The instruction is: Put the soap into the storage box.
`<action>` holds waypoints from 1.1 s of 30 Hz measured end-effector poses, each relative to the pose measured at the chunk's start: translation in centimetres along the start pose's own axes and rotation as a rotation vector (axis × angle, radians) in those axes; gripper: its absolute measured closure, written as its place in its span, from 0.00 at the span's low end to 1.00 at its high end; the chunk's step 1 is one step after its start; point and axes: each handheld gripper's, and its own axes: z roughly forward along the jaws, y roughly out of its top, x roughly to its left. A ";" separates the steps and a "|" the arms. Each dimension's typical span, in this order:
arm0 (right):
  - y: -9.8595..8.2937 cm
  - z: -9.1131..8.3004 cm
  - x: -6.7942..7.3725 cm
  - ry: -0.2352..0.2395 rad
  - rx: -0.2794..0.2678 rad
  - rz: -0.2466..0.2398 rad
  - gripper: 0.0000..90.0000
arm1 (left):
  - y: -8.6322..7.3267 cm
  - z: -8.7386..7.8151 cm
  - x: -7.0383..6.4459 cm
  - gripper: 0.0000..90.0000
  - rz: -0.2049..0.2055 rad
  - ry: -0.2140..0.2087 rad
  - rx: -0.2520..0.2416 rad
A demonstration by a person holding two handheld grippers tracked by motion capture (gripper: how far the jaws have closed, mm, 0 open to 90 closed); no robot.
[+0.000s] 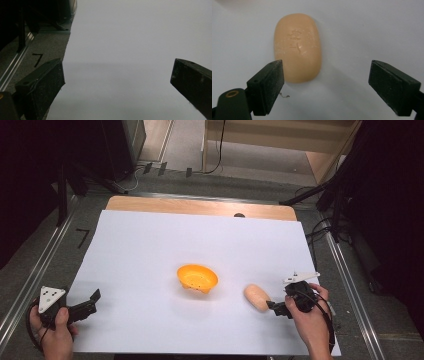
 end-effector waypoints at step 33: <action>2.1 4.9 3.5 -0.004 0.157 -0.099 0.36 | 0.0 0.0 0.0 0.00 0.008 -0.003 0.002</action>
